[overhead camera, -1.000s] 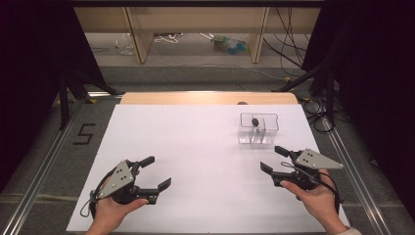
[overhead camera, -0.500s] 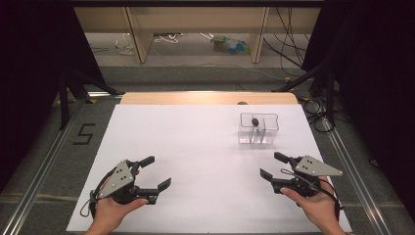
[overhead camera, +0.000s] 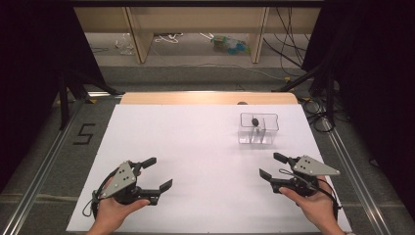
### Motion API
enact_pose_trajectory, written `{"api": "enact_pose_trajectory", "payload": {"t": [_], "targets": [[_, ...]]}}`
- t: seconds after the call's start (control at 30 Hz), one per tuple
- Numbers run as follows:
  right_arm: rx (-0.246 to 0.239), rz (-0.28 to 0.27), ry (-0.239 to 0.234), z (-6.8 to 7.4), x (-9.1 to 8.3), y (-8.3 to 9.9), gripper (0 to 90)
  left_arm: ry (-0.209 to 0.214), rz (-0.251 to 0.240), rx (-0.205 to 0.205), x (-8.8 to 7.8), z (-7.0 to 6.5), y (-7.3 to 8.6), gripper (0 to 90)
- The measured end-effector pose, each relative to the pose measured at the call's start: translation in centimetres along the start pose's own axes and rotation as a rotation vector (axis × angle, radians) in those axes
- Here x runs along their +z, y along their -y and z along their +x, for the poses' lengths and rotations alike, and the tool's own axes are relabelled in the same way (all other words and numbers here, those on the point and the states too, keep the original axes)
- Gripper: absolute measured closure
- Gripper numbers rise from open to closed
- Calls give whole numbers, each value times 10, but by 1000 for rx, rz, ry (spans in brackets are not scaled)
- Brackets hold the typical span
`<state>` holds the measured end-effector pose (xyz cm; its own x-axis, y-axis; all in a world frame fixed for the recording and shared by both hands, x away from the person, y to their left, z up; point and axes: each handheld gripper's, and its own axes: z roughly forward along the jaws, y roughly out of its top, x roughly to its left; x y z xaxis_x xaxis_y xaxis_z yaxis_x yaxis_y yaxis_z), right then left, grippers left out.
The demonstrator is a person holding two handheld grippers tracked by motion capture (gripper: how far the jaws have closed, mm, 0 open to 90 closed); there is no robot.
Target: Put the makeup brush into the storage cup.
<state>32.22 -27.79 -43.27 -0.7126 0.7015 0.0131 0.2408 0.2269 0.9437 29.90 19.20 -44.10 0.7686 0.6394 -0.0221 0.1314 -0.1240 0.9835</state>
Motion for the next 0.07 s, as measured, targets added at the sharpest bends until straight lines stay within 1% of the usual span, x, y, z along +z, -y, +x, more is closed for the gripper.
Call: {"api": "enact_pose_trajectory", "payload": {"t": [0.03,0.07], "targets": [[3,-17,3,0,1,1,239,-1,2,-8,0,-1,0,130],[-6,-5,-1,0,1,0,239,0,2,-4,1,-1,0,130]]}}
